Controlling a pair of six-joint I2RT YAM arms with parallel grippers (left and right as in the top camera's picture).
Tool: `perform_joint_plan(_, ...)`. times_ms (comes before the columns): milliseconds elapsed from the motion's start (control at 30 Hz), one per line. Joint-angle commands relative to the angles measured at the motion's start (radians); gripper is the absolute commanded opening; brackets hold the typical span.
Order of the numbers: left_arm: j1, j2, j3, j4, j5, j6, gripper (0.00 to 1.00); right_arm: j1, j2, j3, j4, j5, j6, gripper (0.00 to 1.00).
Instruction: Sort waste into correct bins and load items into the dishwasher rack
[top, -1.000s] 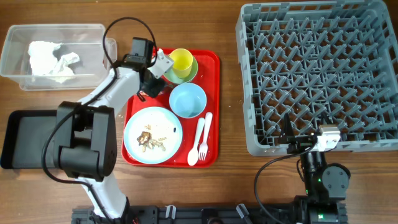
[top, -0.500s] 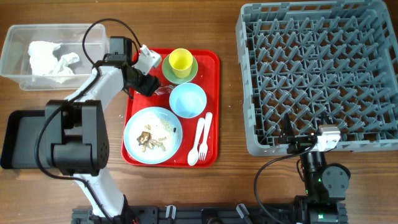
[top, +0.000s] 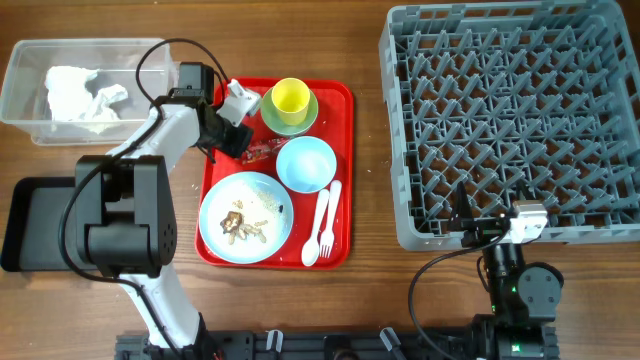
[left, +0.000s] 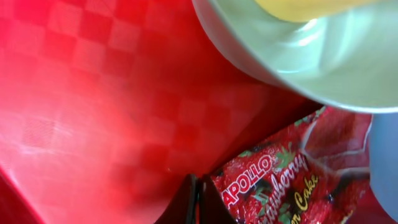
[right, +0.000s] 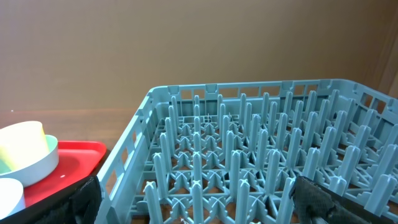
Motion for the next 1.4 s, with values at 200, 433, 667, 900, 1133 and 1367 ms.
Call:
perform_joint_plan(200,0.009,-0.019,-0.02,-0.029,-0.037,-0.185,0.04,-0.005,0.002,-0.001,0.004,-0.009,-0.011,1.0)
perform_joint_plan(433,0.007,-0.16,-0.02,-0.169,0.03,-0.219,0.16,-0.005,0.002,-0.001,0.004,-0.009,-0.011,1.0)
perform_joint_plan(667,-0.031,-0.161,-0.02,-0.22,0.068,-0.056,0.56,-0.005,0.002,-0.001,0.004,-0.009,-0.011,1.0)
perform_joint_plan(900,-0.106,-0.089,-0.02,-0.077,-0.076,0.088,0.73,-0.005,0.002,-0.001,0.004,-0.009,-0.011,1.0)
perform_joint_plan(1133,-0.102,-0.038,-0.02,0.003,-0.116,0.207,0.73,-0.005,0.002,-0.001,0.004,-0.009,-0.011,1.0)
perform_joint_plan(1367,-0.103,-0.001,-0.02,-0.003,-0.056,0.209,0.61,-0.005,0.002,-0.001,0.004,-0.009,-0.011,1.0)
